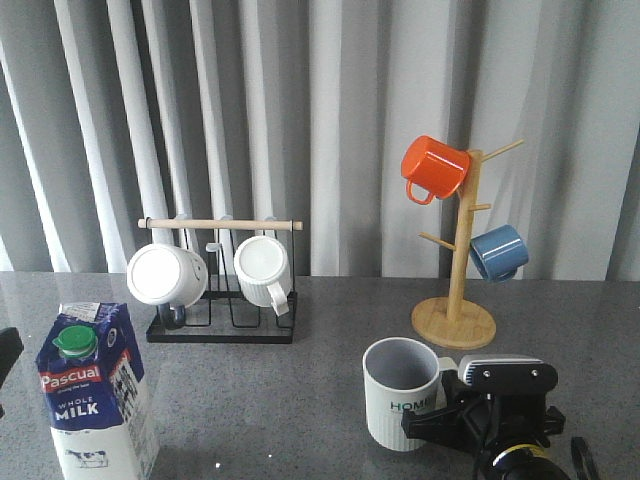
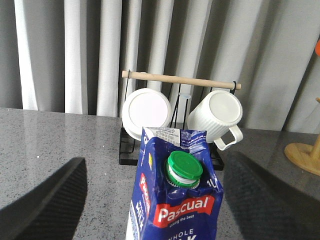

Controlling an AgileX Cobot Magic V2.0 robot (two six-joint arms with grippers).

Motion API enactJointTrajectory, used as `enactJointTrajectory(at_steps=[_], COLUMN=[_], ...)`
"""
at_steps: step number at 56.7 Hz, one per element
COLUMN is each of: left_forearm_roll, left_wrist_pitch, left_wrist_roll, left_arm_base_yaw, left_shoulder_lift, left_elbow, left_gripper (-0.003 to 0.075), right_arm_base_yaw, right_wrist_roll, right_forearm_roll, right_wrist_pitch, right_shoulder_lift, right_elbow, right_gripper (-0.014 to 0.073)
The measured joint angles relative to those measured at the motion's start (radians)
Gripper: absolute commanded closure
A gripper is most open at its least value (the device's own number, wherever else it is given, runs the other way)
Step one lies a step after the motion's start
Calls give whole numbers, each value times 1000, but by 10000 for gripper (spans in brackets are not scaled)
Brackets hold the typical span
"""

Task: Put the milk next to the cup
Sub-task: 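Grasp the HOME mug handle with the right gripper and slide it toward the milk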

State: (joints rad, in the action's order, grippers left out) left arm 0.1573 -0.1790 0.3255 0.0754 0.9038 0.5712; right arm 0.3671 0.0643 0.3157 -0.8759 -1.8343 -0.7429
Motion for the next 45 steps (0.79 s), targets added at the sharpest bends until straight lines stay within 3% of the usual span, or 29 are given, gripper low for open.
enactJointTrajectory(at_steps=[45], left_forearm_roll=[0], left_wrist_pitch=[0], left_wrist_roll=[0], left_arm_base_yaw=[0], left_shoulder_lift=[0], left_elbow=[0], left_gripper=[183], right_arm_base_yaw=[108], right_wrist_roll=[-33], right_forearm_roll=[194], right_wrist_pitch=[-59], right_shoulder_lift=[-55], right_elbow=[-1], right_gripper=[504])
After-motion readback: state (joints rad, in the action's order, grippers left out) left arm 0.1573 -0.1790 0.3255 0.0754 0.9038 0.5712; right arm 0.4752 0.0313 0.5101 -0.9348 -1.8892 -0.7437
